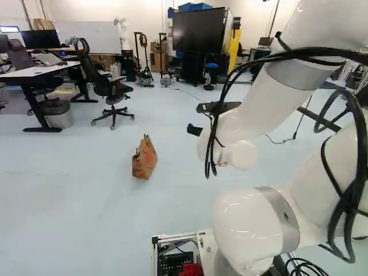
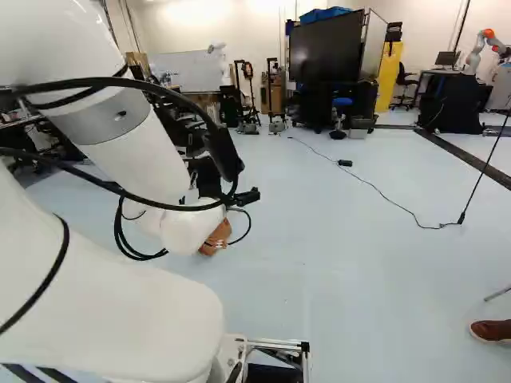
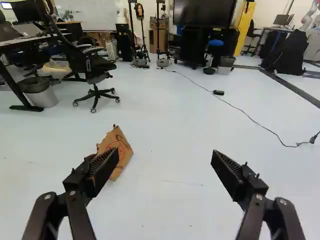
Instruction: Pick up the grocery bag from the ground
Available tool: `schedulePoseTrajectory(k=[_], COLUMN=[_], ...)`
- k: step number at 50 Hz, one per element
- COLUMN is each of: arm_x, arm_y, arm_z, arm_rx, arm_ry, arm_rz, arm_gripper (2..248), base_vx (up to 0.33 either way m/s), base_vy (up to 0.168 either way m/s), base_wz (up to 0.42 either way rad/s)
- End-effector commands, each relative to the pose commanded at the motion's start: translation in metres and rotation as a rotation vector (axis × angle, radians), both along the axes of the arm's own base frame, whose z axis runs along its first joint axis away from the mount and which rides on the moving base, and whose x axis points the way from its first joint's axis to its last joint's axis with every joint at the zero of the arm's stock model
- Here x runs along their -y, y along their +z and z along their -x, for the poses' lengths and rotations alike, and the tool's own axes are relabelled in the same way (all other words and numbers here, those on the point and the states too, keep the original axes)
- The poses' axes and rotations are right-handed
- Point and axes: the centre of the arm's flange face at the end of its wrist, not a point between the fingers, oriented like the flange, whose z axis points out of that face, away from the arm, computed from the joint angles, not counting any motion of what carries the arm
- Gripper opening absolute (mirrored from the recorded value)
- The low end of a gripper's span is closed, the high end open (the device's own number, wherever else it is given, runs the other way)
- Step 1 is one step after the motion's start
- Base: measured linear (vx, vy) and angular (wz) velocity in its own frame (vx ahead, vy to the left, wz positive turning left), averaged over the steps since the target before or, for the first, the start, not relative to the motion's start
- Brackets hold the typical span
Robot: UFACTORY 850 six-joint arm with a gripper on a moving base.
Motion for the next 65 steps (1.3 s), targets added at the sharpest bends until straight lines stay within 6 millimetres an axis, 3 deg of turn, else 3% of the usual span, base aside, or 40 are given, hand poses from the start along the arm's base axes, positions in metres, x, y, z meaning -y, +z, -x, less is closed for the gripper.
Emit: schedulePoseTrajectory(k=[40, 65], arm_x=[0.0000, 0.0000], arm_y=[0.0000, 0.0000], arm_z=[0.0000, 0.0000], arm_rx=[0.000, 0.000], arm_ry=[0.000, 0.000], arm_rz=[0.000, 0.000], arm_gripper=[247, 247], base_vx=[0.187, 0.200], base_vy=[-0.032, -0.005], base_wz=[-0.004, 0.162])
